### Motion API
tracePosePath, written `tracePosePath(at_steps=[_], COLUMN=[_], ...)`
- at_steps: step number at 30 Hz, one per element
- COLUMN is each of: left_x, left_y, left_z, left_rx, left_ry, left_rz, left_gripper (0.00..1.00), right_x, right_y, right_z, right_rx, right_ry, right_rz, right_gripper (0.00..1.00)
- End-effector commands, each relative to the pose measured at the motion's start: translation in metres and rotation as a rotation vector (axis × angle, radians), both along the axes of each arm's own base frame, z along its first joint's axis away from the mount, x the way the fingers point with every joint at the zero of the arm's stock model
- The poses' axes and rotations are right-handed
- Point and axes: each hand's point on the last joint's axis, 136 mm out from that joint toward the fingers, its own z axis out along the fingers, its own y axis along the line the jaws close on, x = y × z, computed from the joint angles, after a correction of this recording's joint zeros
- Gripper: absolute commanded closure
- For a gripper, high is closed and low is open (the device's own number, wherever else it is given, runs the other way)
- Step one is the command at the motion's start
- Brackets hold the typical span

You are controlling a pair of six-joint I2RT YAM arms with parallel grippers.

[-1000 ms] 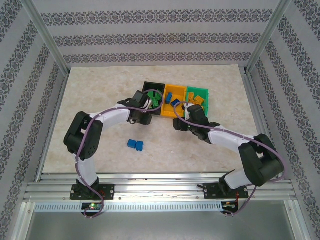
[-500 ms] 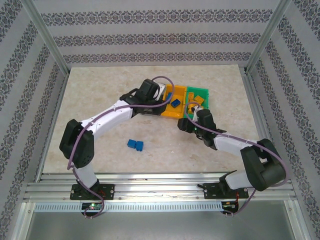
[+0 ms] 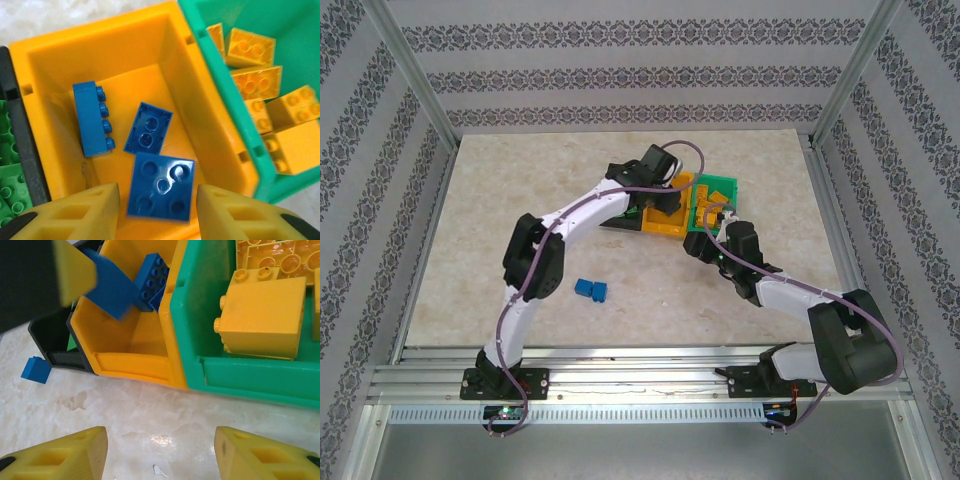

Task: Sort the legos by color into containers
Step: Place the lego in the container.

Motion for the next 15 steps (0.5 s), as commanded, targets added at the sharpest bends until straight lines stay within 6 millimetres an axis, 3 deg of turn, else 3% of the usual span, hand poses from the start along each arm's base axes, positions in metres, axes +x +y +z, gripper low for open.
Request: tracePosePath(at_steps=[1, 7, 9, 15], left_x=[-0.011, -0.017, -0.021, -0.036], left_y=[0.003, 0.013, 0.021, 0.064], left_z=[-0.001, 0.009, 0.016, 0.029], left_rx=[0.084, 0.111, 0.116, 0.168], left_ry=[0.033, 0.011, -0.01, -0.078], left_rz=[-0.018, -0.012, -0.003, 0.062], left_gripper=[0.53, 0.4, 0.39, 0.39], right_x=[0.0, 0.0, 0.0, 0.0], right_y=[0.0, 0.001, 0.001, 0.003], right_z=[0.007, 0.007, 0.006, 0.006], right_rx=[0.029, 0.032, 0.031, 0.037], right_ry=[-0.026, -0.024, -0.022, -0.021], right_rz=[0.002, 0.007, 0.005, 0.016], right_gripper=[0.41, 0.41, 0.41, 0.41])
